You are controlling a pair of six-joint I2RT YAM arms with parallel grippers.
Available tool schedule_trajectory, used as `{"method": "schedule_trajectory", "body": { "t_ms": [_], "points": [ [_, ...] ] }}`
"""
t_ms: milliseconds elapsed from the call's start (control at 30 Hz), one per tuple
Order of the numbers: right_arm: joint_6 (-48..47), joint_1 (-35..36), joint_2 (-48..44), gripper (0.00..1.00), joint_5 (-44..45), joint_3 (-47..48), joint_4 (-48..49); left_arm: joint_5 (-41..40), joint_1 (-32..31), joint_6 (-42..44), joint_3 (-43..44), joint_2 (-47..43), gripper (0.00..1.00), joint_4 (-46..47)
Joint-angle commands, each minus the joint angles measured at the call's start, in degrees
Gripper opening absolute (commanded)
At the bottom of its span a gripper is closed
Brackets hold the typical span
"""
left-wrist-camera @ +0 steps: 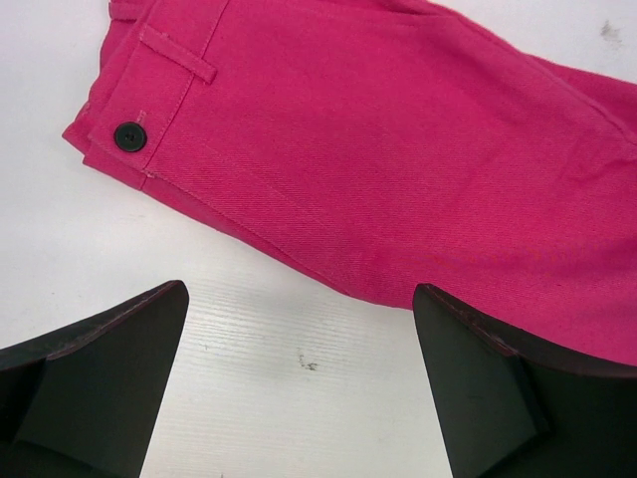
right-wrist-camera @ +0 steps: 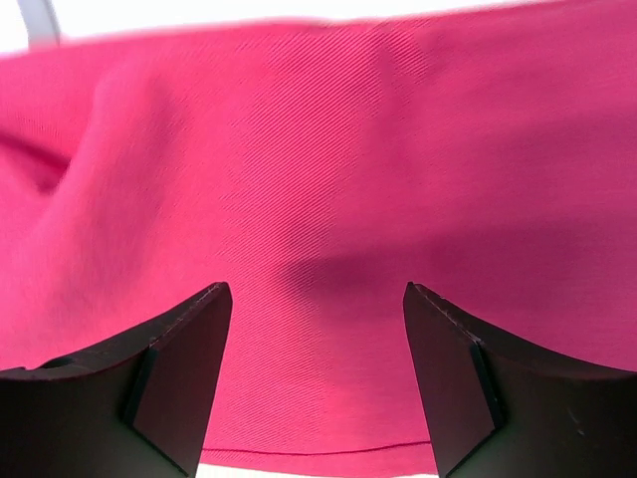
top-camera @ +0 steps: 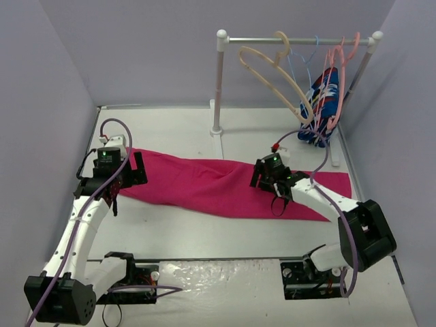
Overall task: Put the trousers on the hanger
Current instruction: Fold the trousers at the center of the board.
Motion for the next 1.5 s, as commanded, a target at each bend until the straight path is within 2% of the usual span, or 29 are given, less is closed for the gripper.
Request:
{"method": "schedule_trajectory", "body": {
  "t_ms": [0,133,300,467,633,833,1300,1367,1467],
  "points": [
    [1.1,3.3,6.0,0.67,1.5,0.1,2.8,-1.9,0.4,0.1,7.2,5.5,0.95,0.4],
    [0.2,0.7,7.4,0.67,2.4,-1.8,3.0,-1.7,3.1,-1.6,12.1,11.8,0.95,0.4],
    [-3.2,-5.5,6.0,0.67,0.6,-4.1,3.0,-0.6,7.4,-1.6,19.9,24.0,0.95,1.3],
    [-6.9,-5.8,4.4,0.68,-1.6,-3.5,2.9,8.3,12.2,5.8,33.3,38.8,0.94,-0.2],
    [-9.7,-5.7,5.8,0.68,-3.7,-2.5,2.9,16.7,13.8,9.6,43.3,52.0,0.91,-1.4],
    [-10.7,-5.5,6.5,0.68,-5.5,-2.7,3.3,18.6,14.0,10.6,52.6,63.2,0.85,-4.9],
    [-11.2,-5.5,7.1,0.68,-5.6,-4.0,3.9,18.6,15.5,12.3,55.9,70.4,0.81,-6.5],
    [-11.0,-5.6,7.3,0.68,-5.5,-3.9,4.0,19.1,15.4,12.2,54.6,70.2,0.79,-6.1],
    [-10.9,-5.5,7.8,0.68,-5.5,-3.9,4.1,20.0,15.4,11.6,50.9,68.9,0.69,-4.0]
  ]
}}
